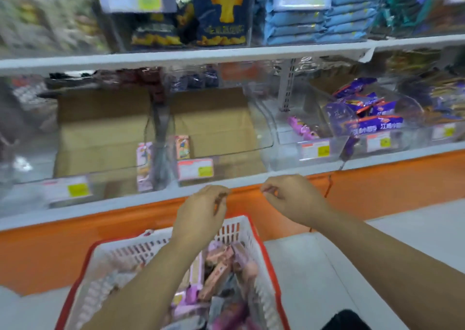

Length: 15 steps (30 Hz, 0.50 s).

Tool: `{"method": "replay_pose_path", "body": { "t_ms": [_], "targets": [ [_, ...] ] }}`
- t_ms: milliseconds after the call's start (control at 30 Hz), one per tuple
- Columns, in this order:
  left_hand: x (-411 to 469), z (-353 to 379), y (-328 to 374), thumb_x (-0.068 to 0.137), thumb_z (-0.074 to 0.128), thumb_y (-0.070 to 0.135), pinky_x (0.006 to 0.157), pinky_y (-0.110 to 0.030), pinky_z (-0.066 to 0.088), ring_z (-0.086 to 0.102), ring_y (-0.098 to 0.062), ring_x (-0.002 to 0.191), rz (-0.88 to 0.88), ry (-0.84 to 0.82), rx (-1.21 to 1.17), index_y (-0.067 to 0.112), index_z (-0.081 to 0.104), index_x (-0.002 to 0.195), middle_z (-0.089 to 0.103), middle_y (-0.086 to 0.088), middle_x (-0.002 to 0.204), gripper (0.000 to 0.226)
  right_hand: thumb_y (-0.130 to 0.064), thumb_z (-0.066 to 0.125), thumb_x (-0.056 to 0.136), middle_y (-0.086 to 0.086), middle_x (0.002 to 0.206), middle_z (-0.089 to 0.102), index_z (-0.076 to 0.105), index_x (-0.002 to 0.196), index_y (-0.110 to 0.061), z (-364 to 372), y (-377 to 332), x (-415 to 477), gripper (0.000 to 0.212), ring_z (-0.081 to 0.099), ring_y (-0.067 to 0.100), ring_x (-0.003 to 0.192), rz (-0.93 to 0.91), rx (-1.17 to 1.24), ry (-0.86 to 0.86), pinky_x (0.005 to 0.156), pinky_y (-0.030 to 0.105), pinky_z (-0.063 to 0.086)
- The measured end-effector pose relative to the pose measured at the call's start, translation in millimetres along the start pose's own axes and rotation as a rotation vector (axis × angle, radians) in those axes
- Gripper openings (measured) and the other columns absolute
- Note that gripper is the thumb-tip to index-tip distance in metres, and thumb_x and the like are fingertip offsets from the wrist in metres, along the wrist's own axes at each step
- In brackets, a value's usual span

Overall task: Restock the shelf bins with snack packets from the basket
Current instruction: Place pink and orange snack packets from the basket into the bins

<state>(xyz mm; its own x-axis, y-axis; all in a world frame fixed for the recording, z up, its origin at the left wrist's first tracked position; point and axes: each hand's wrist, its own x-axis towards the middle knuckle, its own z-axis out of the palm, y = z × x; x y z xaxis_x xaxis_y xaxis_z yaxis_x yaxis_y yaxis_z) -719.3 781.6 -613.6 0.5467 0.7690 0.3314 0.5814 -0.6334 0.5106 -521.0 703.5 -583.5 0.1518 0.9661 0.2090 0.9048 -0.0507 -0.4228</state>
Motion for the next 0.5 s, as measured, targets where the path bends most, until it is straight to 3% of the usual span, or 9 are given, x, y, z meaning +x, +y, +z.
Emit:
{"method": "replay_pose_path", "body": {
  "t_ms": [133, 300, 400, 500],
  "targets": [
    [-52, -4, -47, 0.09, 0.055, 0.014, 0.081, -0.031, 0.05, 0.064, -0.018, 0.098, -0.154, -0.06, -0.004, 0.023, 0.066, 0.111, 0.068, 0.004, 0.11, 0.025, -0.018, 0.057, 0.091, 0.001, 0.104, 0.07, 0.069, 0.104, -0.015, 39, -16, -16, 0.018, 0.05, 0.004, 0.078, 0.017, -0.013, -0.206, 0.071, 0.02, 0.039],
    [-98, 1, -87, 0.097, 0.047, 0.019, 0.082, -0.03, 0.05, 0.061, -0.013, 0.099, -0.288, -0.186, 0.051, 0.024, 0.06, 0.121, 0.062, 0.007, 0.119, 0.028, -0.018, 0.051, 0.095, 0.001, 0.115, 0.065, 0.065, 0.115, -0.015, 73, -28, -27, 0.024, 0.056, 0.01, 0.093, -0.009, -0.032, -0.457, 0.081, 0.024, 0.045],
    [-114, 16, -113, 0.099, 0.045, 0.023, 0.087, -0.032, 0.05, 0.06, -0.012, 0.103, -0.341, -0.323, 0.063, 0.026, 0.056, 0.125, 0.059, 0.006, 0.126, 0.029, -0.018, 0.047, 0.096, -0.001, 0.118, 0.063, 0.063, 0.117, -0.015, 97, -26, -25, 0.027, 0.05, 0.007, 0.089, -0.031, -0.061, -0.568, 0.077, 0.02, 0.037],
    [-122, 34, -135, 0.099, 0.044, 0.022, 0.089, -0.034, 0.051, 0.059, -0.016, 0.108, -0.396, -0.479, 0.095, 0.026, 0.052, 0.131, 0.053, 0.005, 0.135, 0.032, -0.019, 0.048, 0.094, 0.003, 0.122, 0.063, 0.063, 0.118, -0.015, 122, -16, -21, 0.029, 0.058, 0.015, 0.101, 0.0, -0.062, -0.64, 0.087, 0.025, 0.044]
  ]
}}
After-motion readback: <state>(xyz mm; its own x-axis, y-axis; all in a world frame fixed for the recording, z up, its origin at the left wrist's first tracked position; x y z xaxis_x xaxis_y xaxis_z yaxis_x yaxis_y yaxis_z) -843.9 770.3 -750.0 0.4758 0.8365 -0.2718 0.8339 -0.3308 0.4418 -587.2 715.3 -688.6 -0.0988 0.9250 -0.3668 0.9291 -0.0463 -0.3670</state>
